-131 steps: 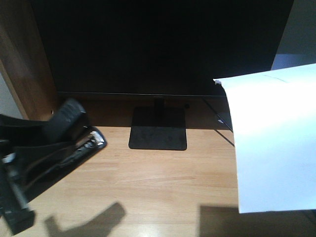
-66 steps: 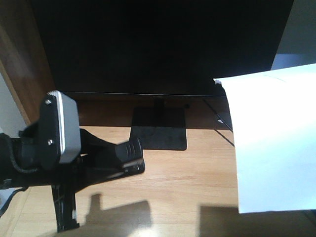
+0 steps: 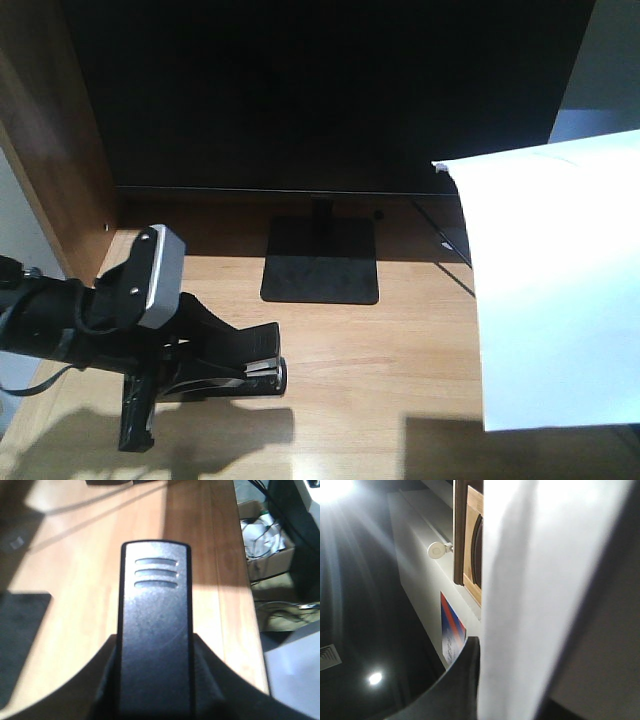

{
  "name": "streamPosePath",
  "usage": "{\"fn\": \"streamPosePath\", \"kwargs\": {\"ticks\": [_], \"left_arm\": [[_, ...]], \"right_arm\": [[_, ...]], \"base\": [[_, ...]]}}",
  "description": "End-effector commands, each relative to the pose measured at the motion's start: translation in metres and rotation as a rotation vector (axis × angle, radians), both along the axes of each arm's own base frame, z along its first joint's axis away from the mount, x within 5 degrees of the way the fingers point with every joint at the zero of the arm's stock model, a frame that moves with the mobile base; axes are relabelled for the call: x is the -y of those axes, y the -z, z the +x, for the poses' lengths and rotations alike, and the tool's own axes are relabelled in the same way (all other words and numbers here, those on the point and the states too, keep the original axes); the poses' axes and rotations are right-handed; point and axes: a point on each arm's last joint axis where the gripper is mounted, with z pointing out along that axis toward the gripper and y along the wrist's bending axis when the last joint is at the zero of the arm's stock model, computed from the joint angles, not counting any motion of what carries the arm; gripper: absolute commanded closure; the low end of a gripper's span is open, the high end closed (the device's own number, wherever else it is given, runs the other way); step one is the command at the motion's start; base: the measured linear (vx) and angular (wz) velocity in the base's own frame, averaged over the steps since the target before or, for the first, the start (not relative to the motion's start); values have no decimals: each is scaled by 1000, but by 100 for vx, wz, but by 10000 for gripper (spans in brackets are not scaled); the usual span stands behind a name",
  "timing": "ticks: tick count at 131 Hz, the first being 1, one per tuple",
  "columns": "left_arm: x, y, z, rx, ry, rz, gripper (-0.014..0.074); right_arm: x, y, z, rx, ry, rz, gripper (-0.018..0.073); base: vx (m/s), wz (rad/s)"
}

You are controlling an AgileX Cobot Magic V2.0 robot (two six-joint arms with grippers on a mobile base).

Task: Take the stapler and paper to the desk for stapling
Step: 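Lower the black stapler with the left gripper onto the desk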

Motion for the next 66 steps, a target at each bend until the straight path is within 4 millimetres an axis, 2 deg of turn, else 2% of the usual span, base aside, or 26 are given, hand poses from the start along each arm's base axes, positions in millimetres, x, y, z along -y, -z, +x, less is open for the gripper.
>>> {"fn": "streamPosePath", "kwargs": {"ticks": [1,39,66], "left_arm": [[8,-12,14,-14,0,-122,603],[20,12,58,-87,44,-129,603],[22,35,74,-127,67,-88,603]], "right_arm": [[1,-10,-3,56,2,11,561],[1,-10,-3,56,2,11,561],[1,-10,-3,56,2,11,561]], "base": [[0,0],[0,0],[0,0]]}}
